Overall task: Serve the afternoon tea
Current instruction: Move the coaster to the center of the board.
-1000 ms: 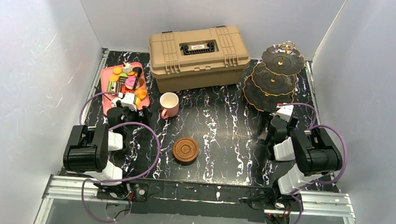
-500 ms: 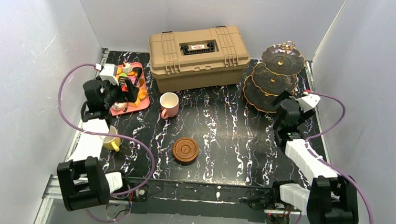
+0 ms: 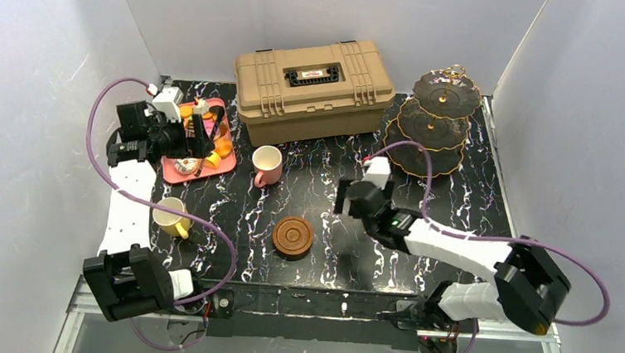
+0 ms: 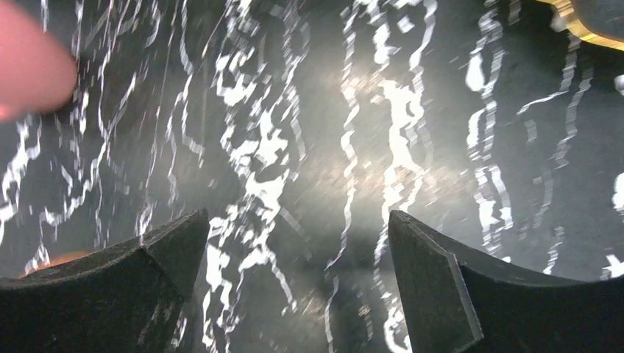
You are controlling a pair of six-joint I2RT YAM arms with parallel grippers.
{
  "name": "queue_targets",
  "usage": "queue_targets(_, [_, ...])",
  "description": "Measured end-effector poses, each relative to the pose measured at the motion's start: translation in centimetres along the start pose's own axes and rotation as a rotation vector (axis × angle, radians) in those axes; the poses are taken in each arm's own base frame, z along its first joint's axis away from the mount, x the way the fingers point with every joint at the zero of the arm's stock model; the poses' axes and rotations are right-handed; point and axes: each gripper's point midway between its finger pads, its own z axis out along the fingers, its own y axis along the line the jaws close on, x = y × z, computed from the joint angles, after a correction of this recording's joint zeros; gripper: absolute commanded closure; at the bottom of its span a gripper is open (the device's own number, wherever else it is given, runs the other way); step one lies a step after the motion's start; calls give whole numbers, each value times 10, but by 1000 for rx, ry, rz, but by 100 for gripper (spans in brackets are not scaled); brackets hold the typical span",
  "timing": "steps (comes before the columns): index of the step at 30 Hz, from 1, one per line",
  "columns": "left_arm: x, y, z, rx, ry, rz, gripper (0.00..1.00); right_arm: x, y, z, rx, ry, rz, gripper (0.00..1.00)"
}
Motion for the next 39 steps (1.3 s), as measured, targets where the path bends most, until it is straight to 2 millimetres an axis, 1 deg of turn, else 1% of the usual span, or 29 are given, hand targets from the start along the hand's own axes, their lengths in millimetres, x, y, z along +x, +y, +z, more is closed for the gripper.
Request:
queue_targets(3, [17, 5, -3, -9, 83, -49, 1, 38, 33, -10, -61, 72, -100, 0])
queue_targets(6, [30, 10, -4, -14, 153, -81, 1, 70, 60, -20, -113, 129, -187, 0])
queue_targets(8, [37, 12, -6, -12, 195, -91, 1, 89, 77, -29, -160, 161, -228, 0])
queue_targets(11, [46, 10, -11, -4, 232, -88, 1, 110, 91, -40, -222, 210, -260, 0])
queue_targets(16, [48, 4, -20, 11, 248, -62, 1, 121, 110, -44, -311, 250, -240, 0])
queue_targets(24, [41, -4, -35, 19, 217, -2, 1, 135, 165, -40, -470, 317, -222, 0])
queue_targets(33, [34, -7, -41, 19, 192, 36, 1, 141, 197, -46, -587, 366, -202, 0])
queue_targets(35, [30, -8, -42, 20, 183, 41, 1, 143, 211, -47, -613, 382, -204, 0])
queue_targets(37, [26, -8, -43, 22, 174, 45, 1, 145, 231, -45, -638, 392, -207, 0])
queue_targets(39, [24, -9, -44, 23, 169, 47, 1, 148, 256, -44, -672, 402, -210, 0])
